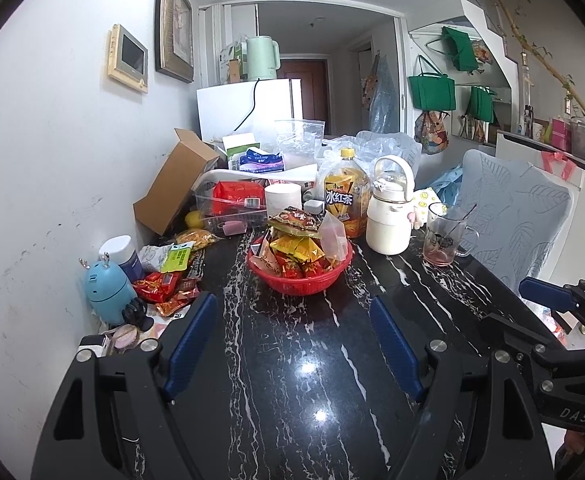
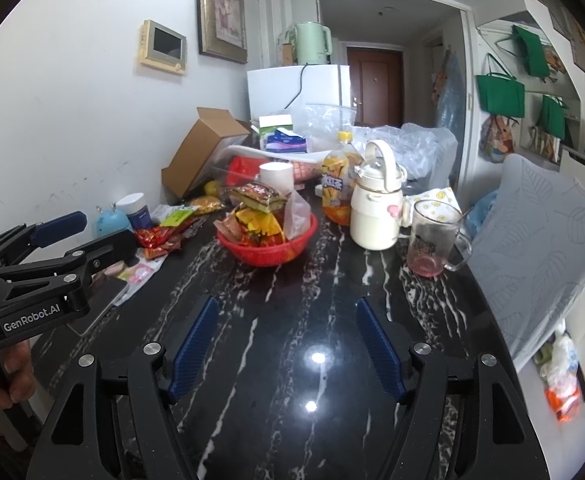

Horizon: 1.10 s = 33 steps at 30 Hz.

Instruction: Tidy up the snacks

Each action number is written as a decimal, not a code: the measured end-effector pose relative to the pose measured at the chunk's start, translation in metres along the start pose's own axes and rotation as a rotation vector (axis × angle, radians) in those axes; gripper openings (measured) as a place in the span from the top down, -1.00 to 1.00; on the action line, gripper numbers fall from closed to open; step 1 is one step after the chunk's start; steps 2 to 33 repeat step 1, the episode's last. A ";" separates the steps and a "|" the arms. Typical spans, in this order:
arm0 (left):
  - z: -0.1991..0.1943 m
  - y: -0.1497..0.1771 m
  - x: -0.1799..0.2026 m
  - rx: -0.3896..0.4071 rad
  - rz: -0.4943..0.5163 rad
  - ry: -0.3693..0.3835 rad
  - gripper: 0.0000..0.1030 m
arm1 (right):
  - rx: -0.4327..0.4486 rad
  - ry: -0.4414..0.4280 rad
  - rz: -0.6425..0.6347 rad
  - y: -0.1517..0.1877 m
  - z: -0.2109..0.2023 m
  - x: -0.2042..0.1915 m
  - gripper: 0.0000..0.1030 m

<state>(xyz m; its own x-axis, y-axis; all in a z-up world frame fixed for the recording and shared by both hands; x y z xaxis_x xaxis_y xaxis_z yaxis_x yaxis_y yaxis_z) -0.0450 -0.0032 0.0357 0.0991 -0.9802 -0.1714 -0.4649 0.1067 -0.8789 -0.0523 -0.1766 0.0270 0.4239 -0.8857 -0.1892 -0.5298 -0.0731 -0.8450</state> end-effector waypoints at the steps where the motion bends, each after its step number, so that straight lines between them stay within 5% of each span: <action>1: 0.001 0.001 0.000 0.001 -0.003 -0.001 -0.52 | -0.001 0.001 -0.001 0.001 0.000 0.000 -0.41; 33: 0.001 0.001 0.000 0.001 -0.003 -0.001 -0.52 | -0.001 0.001 -0.001 0.001 0.000 0.000 -0.41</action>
Point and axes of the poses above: each gripper's, at about its wrist camera, not at the fingertips, and z roughly the way its jaws point, x to its right, y to its underside, the point moved 1 cm from there along z, roughly the way its jaws point, and after that the axes turned 15 degrees about -y, right-handed, at the moved point
